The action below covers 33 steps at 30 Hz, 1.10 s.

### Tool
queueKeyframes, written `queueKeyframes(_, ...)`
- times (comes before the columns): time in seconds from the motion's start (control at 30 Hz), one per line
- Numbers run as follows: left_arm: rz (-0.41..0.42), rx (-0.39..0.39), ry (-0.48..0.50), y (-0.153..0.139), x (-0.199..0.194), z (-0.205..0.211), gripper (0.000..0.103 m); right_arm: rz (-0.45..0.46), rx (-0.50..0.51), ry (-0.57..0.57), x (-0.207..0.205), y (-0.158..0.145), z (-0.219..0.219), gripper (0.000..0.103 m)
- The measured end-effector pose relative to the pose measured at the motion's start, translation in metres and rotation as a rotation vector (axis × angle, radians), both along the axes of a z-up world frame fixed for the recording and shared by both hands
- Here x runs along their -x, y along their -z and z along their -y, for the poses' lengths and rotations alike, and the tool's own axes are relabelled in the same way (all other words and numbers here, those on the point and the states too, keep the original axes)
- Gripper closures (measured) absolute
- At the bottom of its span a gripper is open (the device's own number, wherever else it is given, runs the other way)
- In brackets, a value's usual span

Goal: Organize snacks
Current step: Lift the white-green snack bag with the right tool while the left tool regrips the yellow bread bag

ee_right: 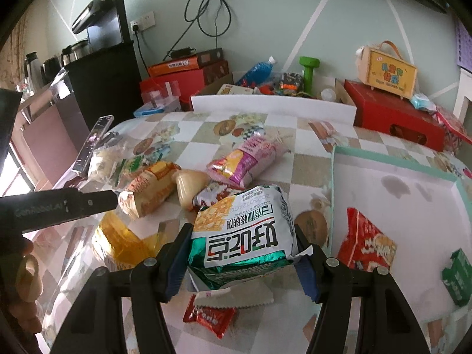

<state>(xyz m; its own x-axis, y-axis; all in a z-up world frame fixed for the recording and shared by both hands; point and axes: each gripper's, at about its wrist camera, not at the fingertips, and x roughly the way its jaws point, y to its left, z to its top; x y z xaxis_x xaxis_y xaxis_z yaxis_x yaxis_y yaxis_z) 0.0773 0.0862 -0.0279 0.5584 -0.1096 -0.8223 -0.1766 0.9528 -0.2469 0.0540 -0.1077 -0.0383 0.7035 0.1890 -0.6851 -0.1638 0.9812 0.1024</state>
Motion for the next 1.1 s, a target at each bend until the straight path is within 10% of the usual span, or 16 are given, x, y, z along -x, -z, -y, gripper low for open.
queueKeyframes(0.57, -0.163, -0.075, 0.018, 0.025, 0.003, 0.016, 0.019, -0.001, -0.037, 0.041, 0.015, -0.016, 0.011, 0.037)
queueKeyframes(1.1, -0.09, -0.043, 0.143, 0.009, 0.007, 0.052, 0.02, 0.013, -0.088, 0.101, 0.023, -0.03, 0.034, 0.036)
